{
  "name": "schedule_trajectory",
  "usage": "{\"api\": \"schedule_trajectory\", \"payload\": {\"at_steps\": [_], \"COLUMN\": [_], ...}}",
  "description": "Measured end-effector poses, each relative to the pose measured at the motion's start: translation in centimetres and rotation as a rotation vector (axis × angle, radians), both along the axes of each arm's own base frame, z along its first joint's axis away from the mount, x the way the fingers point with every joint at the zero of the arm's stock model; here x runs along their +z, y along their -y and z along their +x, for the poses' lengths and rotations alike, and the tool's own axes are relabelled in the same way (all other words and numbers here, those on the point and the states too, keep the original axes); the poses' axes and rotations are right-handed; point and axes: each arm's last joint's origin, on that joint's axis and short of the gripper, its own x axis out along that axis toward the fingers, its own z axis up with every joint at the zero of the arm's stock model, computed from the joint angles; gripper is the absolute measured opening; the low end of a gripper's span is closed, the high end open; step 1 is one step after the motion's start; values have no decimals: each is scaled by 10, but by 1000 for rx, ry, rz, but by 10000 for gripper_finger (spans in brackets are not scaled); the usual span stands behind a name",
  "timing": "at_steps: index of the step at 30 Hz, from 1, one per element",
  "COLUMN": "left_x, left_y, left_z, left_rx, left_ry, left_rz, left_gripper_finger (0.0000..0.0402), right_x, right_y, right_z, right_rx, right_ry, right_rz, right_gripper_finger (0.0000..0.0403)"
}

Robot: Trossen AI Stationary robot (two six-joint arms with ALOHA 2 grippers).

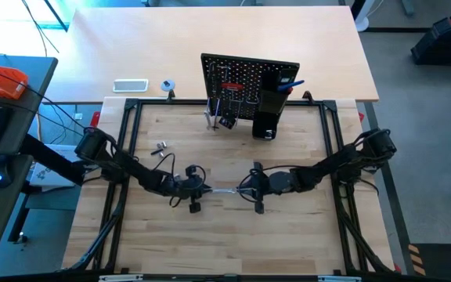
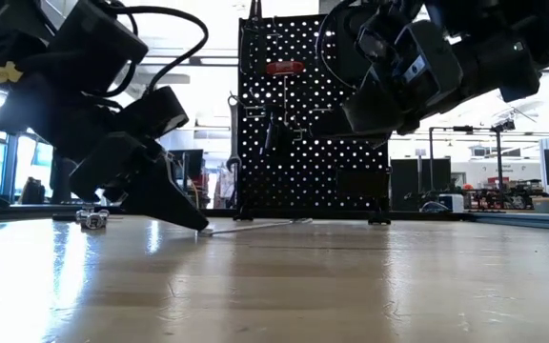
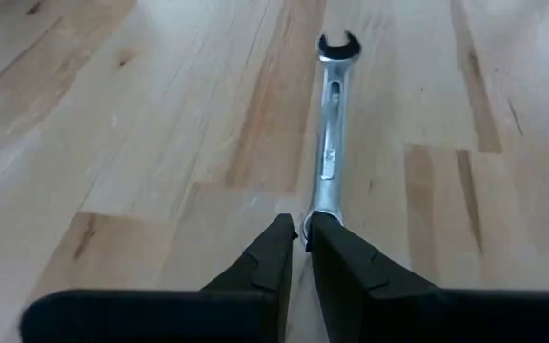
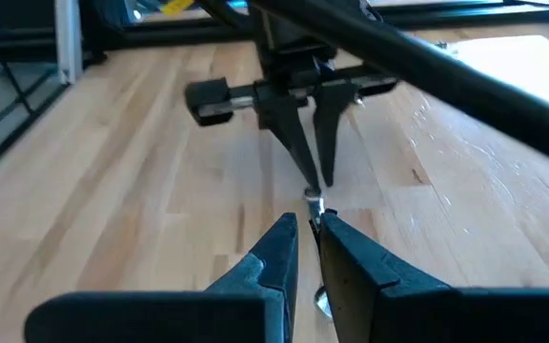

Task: Hang tools onto peg board
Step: Hang the wrench on the peg board

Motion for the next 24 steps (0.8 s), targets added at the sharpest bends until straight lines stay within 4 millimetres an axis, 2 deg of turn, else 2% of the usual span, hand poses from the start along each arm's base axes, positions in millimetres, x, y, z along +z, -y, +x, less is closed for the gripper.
{"api": "schedule_trajectory", "payload": {"at_steps": [6, 9, 18, 21, 24], "left_x": [-8, -8, -9, -9, -9], "left_y": [1, 1, 1, 1, 1], "left_z": [3, 2, 2, 2, 2], "left_rx": [2, -4, -6, -7, -9], "left_ry": [14, 11, 4, 3, 2], "left_rz": [-22, -15, -14, -14, -10], "left_gripper_finger": [37, 37, 37, 37, 37], "right_x": [-10, -20, -42, -48, -55], "right_y": [0, 0, 5, 10, 15], "right_z": [0, 1, 1, 2, 5], "right_rx": [-12, -16, -152, -168, -170], "right_ry": [-44, -81, -160, -193, -201], "right_rz": [6, -1, 28, 93, 180], "right_gripper_finger": [42, 55, 194, 218, 223]}}
